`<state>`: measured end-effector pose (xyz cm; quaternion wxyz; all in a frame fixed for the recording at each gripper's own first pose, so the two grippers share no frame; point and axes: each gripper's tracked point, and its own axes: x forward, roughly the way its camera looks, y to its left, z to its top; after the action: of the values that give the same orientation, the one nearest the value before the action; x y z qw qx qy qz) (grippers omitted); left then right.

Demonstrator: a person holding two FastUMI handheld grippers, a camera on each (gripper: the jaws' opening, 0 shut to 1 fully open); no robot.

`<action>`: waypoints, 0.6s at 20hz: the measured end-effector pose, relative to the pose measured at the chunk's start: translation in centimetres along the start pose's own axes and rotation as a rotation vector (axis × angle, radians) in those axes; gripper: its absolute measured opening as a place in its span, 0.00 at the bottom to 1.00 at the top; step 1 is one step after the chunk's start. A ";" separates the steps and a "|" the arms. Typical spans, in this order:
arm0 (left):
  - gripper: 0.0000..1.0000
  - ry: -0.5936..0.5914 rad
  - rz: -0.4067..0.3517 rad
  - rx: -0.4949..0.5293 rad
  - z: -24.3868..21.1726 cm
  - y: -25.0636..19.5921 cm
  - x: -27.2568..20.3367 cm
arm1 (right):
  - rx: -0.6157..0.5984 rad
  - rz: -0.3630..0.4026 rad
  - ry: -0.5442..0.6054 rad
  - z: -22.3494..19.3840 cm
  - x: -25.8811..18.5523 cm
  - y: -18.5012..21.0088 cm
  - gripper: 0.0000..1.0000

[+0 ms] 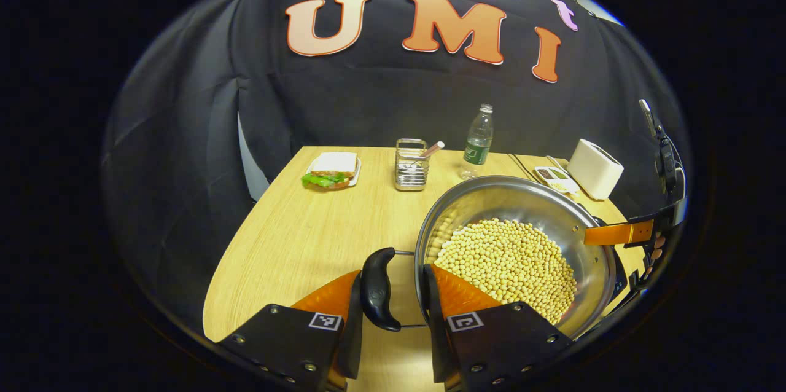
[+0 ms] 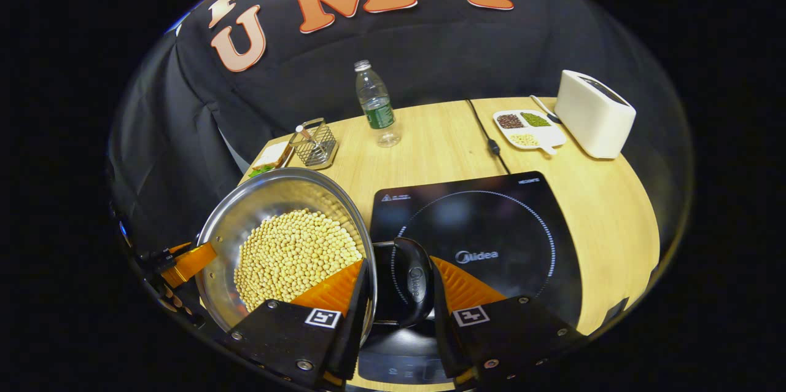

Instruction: First push the handle of the pot to place it horizontally, then grasp the pot with both hands and set it on the induction cooktop.

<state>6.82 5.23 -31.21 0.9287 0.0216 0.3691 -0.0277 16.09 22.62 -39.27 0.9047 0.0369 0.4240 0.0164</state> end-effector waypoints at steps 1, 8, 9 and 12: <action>0.47 -0.002 -0.004 0.005 0.2 -1.0 0.0 | 0.004 -0.005 -0.003 0.0 -0.2 -0.3 0.52; 0.47 0.009 -0.051 0.044 1.1 -7.8 1.0 | 0.054 -0.043 -0.005 0.1 -2.5 -2.4 0.52; 0.47 0.008 -0.060 0.047 1.2 -8.8 1.0 | 0.062 -0.048 -0.008 0.2 -2.7 -2.8 0.52; 0.47 0.016 -0.081 0.064 1.2 -11.7 1.7 | 0.078 -0.069 -0.008 0.4 -2.8 -3.5 0.52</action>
<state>8.07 -6.54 -31.76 0.9226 0.0364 0.3762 -0.0770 14.61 18.92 -37.18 0.9044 0.0578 0.4216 -0.0314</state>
